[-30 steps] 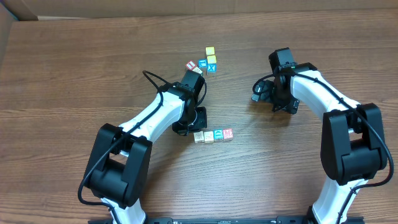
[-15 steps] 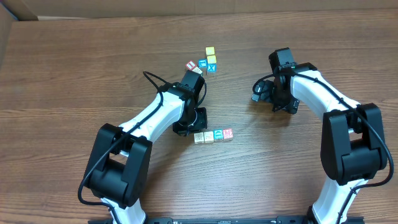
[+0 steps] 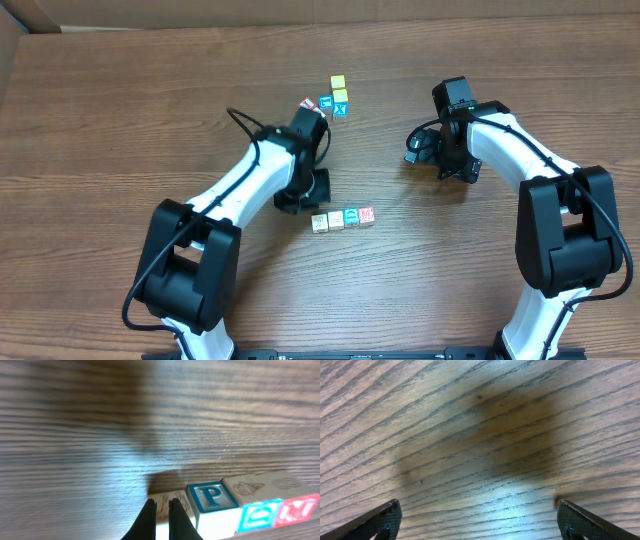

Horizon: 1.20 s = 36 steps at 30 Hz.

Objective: Flip 4 blocks

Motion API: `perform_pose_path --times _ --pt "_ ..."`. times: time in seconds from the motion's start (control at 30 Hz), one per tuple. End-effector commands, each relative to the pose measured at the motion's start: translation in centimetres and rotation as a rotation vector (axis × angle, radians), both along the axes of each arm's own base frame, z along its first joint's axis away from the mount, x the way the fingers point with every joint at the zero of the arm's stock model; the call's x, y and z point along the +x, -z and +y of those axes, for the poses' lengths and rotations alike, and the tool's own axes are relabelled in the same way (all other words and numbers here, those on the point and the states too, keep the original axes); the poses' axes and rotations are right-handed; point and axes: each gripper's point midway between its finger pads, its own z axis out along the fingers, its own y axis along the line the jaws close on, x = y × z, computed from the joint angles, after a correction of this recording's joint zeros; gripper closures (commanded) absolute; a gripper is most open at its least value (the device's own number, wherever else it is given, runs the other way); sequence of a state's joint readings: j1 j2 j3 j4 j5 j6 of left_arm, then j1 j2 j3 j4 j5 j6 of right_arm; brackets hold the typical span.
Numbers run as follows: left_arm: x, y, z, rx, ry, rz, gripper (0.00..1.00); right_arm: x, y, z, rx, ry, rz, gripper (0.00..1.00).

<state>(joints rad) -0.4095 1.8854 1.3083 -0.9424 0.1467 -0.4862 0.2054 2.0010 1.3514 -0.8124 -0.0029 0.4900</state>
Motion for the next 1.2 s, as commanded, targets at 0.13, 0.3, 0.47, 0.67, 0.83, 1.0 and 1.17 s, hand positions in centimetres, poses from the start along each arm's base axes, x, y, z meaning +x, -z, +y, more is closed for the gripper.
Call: perform_pose_path --times 0.13,0.3,0.47,0.67,0.83,1.0,1.17 --pt "3.1 -5.9 2.0 0.051 -0.028 -0.082 0.96 0.0 -0.2 0.1 0.004 -0.003 -0.008 0.0" --pt "-0.3 -5.4 3.4 0.105 -0.023 0.055 0.96 0.0 -0.4 0.8 0.04 -0.013 -0.007 0.0" --pt "-2.1 -4.9 4.0 0.131 0.014 0.121 0.96 -0.9 -3.1 1.0 0.059 -0.162 0.042 0.96" --pt "-3.6 -3.3 4.9 0.167 -0.016 0.174 0.96 -4.9 -7.9 2.1 0.149 -0.161 0.127 0.96" --pt "-4.8 0.1 4.1 0.11 -0.074 0.196 0.96 -7.1 -8.2 3.2 0.157 -0.141 0.179 0.96" --pt "-5.9 1.8 2.7 0.015 -0.078 0.222 0.96 -8.5 -5.7 5.8 0.185 -0.143 0.195 0.96" --pt "-6.0 2.1 3.0 0.026 -0.077 0.221 0.96 -9.8 -2.5 7.9 0.155 -0.102 0.176 0.96"
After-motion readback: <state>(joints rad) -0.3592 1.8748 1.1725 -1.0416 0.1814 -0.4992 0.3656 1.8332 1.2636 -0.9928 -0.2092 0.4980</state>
